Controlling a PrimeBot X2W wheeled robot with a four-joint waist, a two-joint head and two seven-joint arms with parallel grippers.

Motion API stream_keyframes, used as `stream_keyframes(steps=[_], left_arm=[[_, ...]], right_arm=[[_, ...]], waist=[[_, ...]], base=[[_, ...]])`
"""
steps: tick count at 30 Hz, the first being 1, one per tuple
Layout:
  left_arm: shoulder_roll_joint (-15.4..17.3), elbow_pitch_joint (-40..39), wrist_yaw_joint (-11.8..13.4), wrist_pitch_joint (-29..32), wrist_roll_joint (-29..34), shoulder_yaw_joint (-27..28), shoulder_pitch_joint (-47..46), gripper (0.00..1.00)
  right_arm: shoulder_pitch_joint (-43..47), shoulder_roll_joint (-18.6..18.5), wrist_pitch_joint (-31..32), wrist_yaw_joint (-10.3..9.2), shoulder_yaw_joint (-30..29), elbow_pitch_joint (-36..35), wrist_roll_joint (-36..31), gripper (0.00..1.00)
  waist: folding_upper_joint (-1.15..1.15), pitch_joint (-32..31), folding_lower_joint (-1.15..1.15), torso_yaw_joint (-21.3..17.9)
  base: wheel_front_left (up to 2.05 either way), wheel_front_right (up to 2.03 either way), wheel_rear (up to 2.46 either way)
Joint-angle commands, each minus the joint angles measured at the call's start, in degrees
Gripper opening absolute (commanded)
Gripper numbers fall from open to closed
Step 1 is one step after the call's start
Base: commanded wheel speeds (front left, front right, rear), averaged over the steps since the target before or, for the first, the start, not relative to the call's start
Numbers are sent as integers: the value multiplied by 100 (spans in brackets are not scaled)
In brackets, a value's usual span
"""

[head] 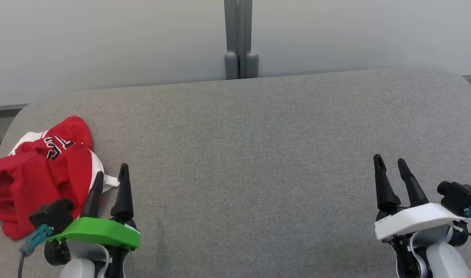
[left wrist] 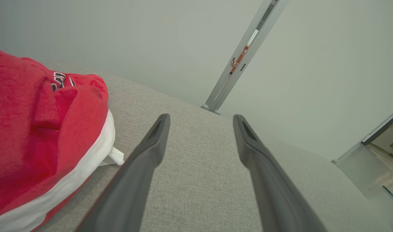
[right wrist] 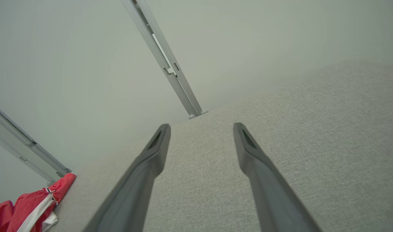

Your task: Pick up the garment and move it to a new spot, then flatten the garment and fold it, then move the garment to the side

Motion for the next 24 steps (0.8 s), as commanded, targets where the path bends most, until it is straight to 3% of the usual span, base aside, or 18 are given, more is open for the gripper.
stream_keyframes(steps=[1, 24], left_arm=[[73, -9, -21, -64, 172, -30, -185, 100], [108, 324, -21, -380, 1428, -155, -321, 100]], right_arm=[[-7, -35, -60, 14, 17, -48, -197, 100], [27, 5, -344, 16, 93, -16, -1435, 100]], waist=[[0, -2, 0, 4], [0, -23, 0, 23]], base=[[0, 0, 0], [0, 0, 0]])
